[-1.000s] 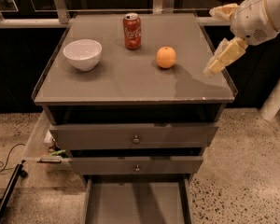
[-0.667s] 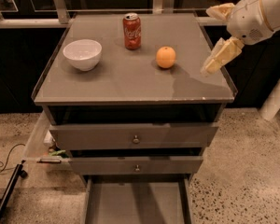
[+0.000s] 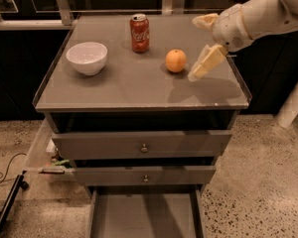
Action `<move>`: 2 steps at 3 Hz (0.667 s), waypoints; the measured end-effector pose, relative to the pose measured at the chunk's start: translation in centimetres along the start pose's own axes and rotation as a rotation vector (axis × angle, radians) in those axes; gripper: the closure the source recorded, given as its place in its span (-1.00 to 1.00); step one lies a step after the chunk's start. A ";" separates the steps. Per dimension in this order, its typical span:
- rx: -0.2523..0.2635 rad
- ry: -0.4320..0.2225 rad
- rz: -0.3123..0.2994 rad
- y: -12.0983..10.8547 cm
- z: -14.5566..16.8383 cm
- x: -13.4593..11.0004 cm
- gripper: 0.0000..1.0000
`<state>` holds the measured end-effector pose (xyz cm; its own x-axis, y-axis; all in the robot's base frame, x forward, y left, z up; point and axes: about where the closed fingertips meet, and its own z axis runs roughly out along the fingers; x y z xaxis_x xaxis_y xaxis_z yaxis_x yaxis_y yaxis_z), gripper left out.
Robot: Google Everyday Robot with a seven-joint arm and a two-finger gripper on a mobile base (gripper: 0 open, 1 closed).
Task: Place orange into bottom drawer
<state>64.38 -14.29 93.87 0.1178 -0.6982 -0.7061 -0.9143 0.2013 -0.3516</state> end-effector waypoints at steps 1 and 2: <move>-0.049 -0.081 0.038 -0.5 2.8 -0.1 -1.00; -0.050 -0.131 0.088 -1.4 4.2 0.4 -1.00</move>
Offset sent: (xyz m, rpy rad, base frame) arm 0.0476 0.0202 -0.0310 0.2278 0.0917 0.0033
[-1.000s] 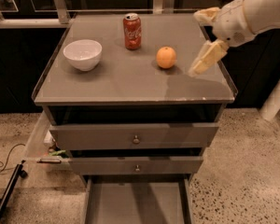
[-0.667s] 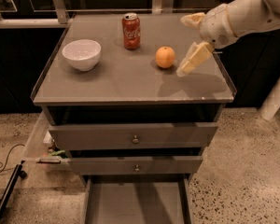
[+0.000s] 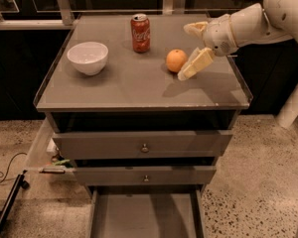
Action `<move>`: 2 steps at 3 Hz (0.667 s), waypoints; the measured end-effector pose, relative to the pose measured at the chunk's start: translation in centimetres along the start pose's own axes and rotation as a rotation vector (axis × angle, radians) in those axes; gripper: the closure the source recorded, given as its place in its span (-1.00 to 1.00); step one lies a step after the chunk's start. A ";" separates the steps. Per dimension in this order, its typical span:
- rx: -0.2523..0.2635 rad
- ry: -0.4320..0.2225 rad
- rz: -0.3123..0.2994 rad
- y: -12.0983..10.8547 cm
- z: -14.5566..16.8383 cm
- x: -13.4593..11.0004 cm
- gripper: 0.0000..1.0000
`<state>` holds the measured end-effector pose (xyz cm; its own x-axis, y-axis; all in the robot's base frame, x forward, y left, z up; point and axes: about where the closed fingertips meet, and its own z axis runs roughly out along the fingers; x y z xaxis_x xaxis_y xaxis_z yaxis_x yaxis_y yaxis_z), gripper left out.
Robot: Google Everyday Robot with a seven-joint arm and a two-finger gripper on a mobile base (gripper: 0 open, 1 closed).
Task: Place orange into bottom drawer
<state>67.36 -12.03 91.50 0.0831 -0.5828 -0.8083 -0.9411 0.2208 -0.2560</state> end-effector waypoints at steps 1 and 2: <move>0.024 -0.015 0.063 -0.6 0.6 1.2 -1.00; 0.072 0.009 0.074 -1.0 0.9 2.4 -1.00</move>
Offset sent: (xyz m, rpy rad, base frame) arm 0.0207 -0.0220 -0.0338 0.0014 -0.0050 -0.1765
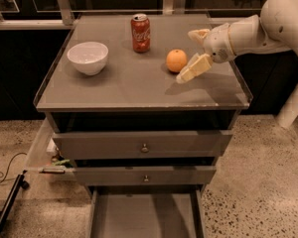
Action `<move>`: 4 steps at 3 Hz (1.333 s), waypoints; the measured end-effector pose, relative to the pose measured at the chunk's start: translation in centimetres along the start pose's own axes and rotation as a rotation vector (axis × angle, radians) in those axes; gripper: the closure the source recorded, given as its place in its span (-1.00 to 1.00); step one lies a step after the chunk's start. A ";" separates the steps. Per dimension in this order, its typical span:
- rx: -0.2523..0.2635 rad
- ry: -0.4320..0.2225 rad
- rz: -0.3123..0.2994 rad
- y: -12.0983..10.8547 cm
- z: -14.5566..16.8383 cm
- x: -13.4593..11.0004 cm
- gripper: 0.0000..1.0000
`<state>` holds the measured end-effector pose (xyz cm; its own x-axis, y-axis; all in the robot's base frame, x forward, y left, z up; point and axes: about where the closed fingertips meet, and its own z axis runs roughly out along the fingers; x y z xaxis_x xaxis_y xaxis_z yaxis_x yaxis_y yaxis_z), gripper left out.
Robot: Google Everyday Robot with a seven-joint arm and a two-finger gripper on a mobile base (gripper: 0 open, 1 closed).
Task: Place orange into bottom drawer
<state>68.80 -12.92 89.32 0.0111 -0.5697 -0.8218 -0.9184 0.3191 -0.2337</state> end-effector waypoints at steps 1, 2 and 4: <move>0.063 0.045 -0.015 -0.8 0.9 1.7 -1.00; 0.098 0.072 -0.015 -1.9 2.1 3.0 -1.00; 0.084 -0.012 -0.011 -3.2 3.0 1.1 -1.00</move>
Offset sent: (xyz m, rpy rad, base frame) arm 0.0443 -0.0161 -0.0434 -0.1007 -0.0635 -0.1420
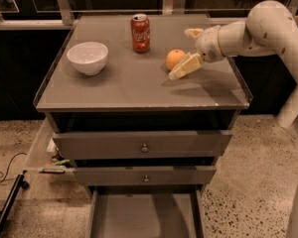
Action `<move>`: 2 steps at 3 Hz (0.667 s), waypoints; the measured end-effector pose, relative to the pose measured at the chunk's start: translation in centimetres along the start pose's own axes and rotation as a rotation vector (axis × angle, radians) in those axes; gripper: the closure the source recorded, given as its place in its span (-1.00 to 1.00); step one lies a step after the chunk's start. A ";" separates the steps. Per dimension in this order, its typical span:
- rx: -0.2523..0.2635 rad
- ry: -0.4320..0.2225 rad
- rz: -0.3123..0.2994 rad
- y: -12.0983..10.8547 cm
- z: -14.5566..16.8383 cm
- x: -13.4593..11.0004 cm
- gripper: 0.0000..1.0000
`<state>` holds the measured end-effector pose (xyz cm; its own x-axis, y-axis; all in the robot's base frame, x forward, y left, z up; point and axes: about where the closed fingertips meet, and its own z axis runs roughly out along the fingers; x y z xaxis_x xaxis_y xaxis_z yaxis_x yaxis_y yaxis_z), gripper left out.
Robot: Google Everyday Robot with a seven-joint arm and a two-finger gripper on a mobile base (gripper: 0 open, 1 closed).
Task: Place orange into bottom drawer
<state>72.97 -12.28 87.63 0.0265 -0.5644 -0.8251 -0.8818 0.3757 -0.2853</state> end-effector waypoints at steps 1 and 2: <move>0.000 -0.001 0.000 0.0 0.0 0.0 -0.61; 0.000 -0.001 0.000 0.0 0.0 0.0 -0.15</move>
Offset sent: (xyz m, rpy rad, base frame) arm 0.0002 0.0001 0.0005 0.0007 -0.0008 0.0000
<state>72.99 -12.26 87.68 0.0271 -0.5638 -0.8255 -0.8816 0.3758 -0.2857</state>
